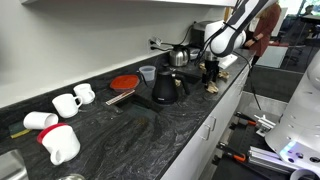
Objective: Throw the litter that's closest to the edge of the countertop into the bin on the left
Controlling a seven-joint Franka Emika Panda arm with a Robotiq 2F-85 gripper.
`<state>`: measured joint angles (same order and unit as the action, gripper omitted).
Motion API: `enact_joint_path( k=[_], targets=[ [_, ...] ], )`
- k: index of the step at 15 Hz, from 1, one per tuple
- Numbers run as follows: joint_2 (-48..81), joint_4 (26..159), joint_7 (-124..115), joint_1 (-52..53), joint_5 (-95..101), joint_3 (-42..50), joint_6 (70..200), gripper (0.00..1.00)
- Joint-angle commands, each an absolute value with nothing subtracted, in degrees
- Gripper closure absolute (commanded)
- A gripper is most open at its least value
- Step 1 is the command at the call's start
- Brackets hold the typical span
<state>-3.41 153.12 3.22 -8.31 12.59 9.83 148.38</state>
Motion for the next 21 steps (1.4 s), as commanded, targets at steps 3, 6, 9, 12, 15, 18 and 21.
enact_joint_path(
  k=[3, 6, 9, 12, 15, 18, 21],
  targets=[
    [0.5, 149.4, 3.4, -8.7, 12.3, 9.5, 148.3, 0.44],
    [1.0, 148.9, 3.5, -8.8, 12.3, 9.8, 148.0, 0.64],
    [0.9, 149.0, 3.9, -8.9, 11.9, 10.1, 147.6, 0.86],
    [0.7, 149.0, 3.8, -9.1, 12.0, 10.3, 147.4, 1.00],
    [0.2, 149.1, 4.0, -9.3, 11.5, 10.5, 147.4, 1.00],
    [-0.6, 148.7, 4.3, -9.5, 10.8, 10.8, 147.3, 1.00],
    [-1.5, 147.9, 4.5, -9.7, 9.6, 11.1, 147.4, 1.00]
  ],
)
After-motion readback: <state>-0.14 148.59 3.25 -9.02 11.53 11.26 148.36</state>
